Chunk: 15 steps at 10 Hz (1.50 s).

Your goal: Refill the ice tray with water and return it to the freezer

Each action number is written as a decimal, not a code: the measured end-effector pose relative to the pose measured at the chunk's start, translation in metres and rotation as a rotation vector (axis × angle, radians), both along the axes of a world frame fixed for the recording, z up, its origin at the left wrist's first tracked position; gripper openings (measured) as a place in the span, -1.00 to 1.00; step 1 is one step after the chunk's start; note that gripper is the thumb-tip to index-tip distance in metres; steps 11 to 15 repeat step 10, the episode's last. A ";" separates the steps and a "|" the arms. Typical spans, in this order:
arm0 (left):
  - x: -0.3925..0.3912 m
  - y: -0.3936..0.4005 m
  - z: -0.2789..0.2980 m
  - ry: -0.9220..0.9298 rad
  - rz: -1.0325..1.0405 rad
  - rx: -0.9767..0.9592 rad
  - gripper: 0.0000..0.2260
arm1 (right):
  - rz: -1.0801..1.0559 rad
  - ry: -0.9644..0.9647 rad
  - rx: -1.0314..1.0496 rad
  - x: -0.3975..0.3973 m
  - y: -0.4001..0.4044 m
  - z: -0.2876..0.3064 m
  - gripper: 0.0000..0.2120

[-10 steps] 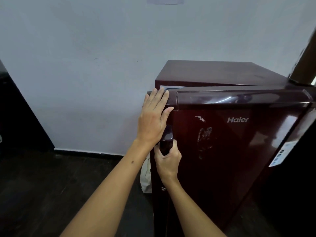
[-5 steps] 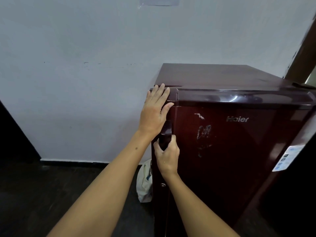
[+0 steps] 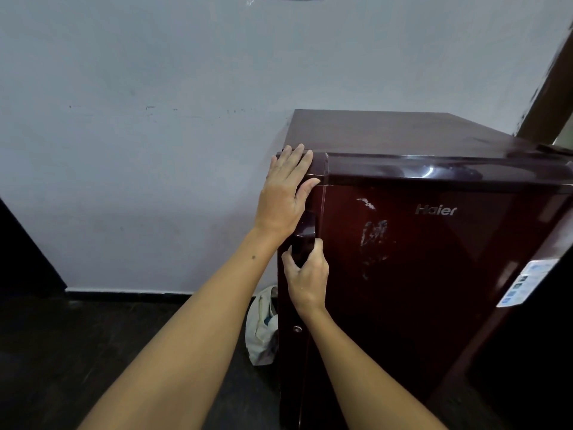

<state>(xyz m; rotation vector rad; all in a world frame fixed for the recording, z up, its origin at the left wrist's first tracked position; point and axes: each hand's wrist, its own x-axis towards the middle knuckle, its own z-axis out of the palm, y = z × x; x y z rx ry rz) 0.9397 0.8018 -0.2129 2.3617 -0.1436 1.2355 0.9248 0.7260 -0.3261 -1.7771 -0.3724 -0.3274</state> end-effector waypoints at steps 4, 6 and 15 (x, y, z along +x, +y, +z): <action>-0.004 0.000 0.005 0.041 -0.027 -0.059 -0.60 | -0.029 0.009 -0.104 -0.003 -0.004 0.003 -0.79; -0.006 -0.005 0.007 0.063 -0.072 -0.152 -0.61 | 0.002 0.052 -0.265 -0.009 -0.016 0.013 -0.70; -0.016 -0.019 -0.001 0.108 0.010 -0.173 -0.54 | 0.096 0.168 -0.418 -0.022 -0.067 0.040 -0.60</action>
